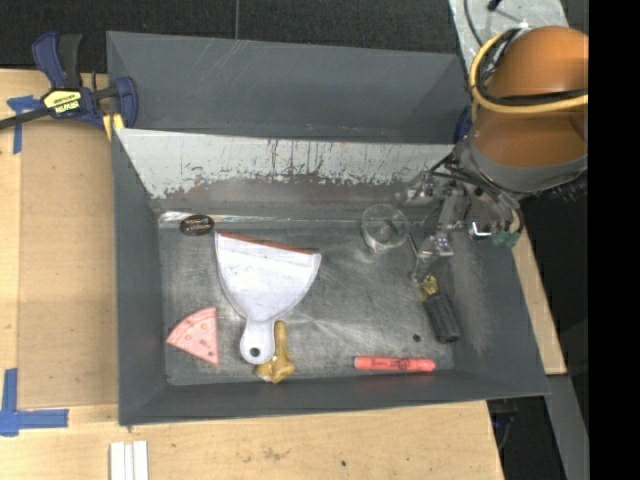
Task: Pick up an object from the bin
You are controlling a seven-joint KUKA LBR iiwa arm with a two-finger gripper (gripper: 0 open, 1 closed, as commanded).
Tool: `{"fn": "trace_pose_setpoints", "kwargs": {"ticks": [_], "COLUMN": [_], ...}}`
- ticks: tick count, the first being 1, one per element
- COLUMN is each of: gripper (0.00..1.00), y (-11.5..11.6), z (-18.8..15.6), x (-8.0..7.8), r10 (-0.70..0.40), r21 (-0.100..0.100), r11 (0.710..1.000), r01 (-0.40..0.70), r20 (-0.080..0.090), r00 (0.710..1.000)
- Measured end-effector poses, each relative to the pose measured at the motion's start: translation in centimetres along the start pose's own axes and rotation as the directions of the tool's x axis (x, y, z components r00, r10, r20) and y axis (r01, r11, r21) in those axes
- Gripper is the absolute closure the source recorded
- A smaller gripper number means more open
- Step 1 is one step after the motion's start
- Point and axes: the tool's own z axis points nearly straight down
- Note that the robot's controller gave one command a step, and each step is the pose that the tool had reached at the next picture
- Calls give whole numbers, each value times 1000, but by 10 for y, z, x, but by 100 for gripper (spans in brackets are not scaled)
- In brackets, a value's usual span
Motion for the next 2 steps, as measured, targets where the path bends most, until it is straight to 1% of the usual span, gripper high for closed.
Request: {"fn": "trace_pose_setpoints", "kwargs": {"ticks": [1, 2], "gripper": [0, 0], "y": [0, -11], "z": [-5, 26], "x": [-1, 9], "r10": [-1, -66], "r21": [1, 2], "r11": [1000, 998], "r01": [1, 66], "r20": [8, 15], "r00": [1000, 998]}}
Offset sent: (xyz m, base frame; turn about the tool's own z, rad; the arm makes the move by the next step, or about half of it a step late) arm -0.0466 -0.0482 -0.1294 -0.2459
